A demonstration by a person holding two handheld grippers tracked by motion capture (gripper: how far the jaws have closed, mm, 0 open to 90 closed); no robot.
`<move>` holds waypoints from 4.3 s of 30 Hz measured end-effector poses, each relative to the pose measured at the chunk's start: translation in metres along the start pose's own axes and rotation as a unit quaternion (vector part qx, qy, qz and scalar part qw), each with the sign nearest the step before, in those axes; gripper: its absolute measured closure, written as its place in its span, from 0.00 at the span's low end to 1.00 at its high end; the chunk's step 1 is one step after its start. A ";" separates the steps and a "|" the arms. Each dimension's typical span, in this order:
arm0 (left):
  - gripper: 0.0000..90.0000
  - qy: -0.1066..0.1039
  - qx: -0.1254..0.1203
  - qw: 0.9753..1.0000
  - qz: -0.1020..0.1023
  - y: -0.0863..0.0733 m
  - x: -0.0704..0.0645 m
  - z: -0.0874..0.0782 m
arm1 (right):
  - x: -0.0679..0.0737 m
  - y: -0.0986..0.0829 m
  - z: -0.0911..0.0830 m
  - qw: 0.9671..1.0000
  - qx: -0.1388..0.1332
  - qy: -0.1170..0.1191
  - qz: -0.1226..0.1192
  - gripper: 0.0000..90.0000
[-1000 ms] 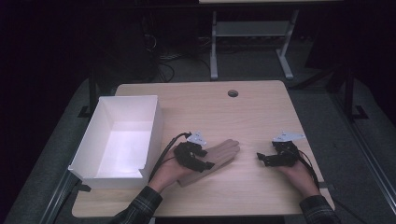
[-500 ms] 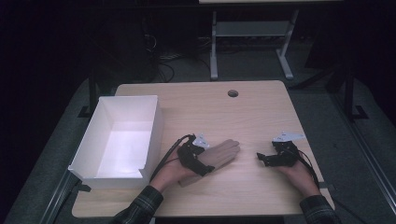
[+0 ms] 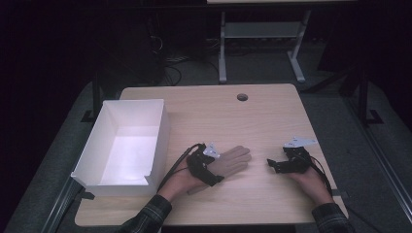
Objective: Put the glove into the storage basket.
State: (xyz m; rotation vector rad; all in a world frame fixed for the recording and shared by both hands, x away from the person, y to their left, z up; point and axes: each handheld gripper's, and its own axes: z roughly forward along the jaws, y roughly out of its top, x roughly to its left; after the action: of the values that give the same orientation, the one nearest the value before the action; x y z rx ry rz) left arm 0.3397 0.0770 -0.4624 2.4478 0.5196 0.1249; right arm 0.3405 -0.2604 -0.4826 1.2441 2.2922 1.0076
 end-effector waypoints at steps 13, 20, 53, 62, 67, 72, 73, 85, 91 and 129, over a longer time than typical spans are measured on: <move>0.67 -0.051 0.003 0.999 -0.006 0.003 -0.005 -0.007 | 0.000 0.000 0.000 1.000 0.000 0.000 -0.003 0.16; 0.75 -0.067 0.000 0.997 -0.025 0.003 -0.002 -0.008 | 0.000 0.000 0.000 1.000 -0.001 -0.001 -0.001 0.16; 0.75 -0.046 -0.047 0.994 -0.089 0.058 0.015 -0.099 | 0.000 0.000 0.000 1.000 -0.001 0.000 0.000 0.16; 0.75 -0.036 -0.055 0.995 -0.080 0.070 0.026 -0.128 | 0.000 0.000 0.000 1.000 0.000 0.000 0.000 0.16; 0.74 -0.028 -0.060 0.994 -0.084 0.070 0.032 -0.143 | 0.000 0.000 0.000 1.000 0.000 0.000 0.000 0.16; 0.75 -0.016 -0.063 0.994 -0.088 0.065 0.039 -0.158 | 0.000 0.000 0.000 1.000 0.000 0.000 0.000 0.16; 0.75 -0.012 -0.063 0.994 -0.093 0.063 0.040 -0.161 | 0.000 0.000 0.000 1.000 0.000 0.000 0.000 0.16; 0.75 0.024 -0.083 0.989 -0.124 0.037 0.058 -0.197 | 0.000 0.000 0.000 1.000 0.000 0.000 0.000 0.16; 0.75 0.041 -0.093 0.985 -0.141 0.021 0.066 -0.212 | 0.000 0.000 0.000 1.000 -0.001 0.000 0.000 0.16; 0.74 0.146 -0.080 0.951 -0.261 -0.095 0.107 -0.232 | 0.000 0.000 0.000 1.000 0.000 0.000 -0.001 0.16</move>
State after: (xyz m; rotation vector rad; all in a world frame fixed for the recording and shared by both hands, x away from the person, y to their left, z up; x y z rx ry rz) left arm 0.3569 0.3187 -0.3380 2.0640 1.2180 0.2973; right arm 0.3401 -0.2602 -0.4827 1.2407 2.2937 1.0059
